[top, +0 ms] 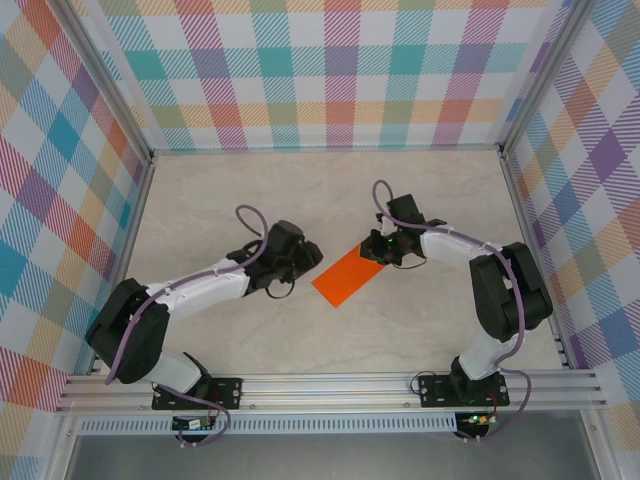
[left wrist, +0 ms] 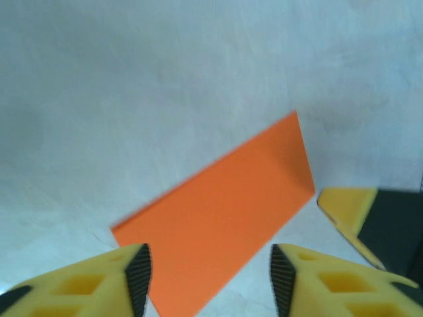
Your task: Fold a paper plane with a square sheet of paper (pick it up from the middle)
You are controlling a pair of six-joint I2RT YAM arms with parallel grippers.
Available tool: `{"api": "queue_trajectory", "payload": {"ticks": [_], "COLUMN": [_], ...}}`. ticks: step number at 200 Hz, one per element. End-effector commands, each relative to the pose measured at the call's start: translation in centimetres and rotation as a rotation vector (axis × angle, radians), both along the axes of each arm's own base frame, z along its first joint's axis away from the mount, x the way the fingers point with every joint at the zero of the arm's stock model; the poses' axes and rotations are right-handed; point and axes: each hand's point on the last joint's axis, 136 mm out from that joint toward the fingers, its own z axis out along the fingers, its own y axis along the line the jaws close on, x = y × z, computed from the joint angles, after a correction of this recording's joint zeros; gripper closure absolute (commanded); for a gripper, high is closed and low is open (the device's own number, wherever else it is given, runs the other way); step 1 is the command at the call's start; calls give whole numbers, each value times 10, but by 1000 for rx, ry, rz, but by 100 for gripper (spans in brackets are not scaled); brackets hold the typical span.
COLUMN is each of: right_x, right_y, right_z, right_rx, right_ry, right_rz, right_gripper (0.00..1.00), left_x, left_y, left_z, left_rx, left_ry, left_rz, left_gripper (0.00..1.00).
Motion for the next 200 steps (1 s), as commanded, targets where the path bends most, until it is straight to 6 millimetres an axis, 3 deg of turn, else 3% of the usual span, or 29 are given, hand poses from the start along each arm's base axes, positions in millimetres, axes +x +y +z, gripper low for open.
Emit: {"api": "queue_trajectory", "payload": {"ticks": [1,38,66,116,155,175,192,200], "right_x": [-16,-23,-33,-65,-125,-135,-116,-102], "right_y": [21,71,93,96,85,72,77,80], "right_z": [-3,-19,-35,-60,-74,-61,-32,-20], "right_rx": [-71,-119,-174,-256,-220,-219,-184,-160], "right_ry": [26,67,98,163,222,158,54,26], "right_rz": [59,133,184,275,567,663,620,550], "right_gripper": [83,81,80,81,84,84,81,75], "left_x": [-16,-6,-3,0,0,0,0,0], "left_y": [42,76,89,96,92,84,76,72], "left_z": [-24,-27,-29,-33,-36,-37,-36,-35], "left_rx": [124,163,137,127,128,95,54,34], "left_ry": [143,196,216,232,237,235,233,232], "left_rz": [-40,2,24,22,-24,-62,-87,-98], "left_gripper": [35,13,0,0,0,0,0,0]}}
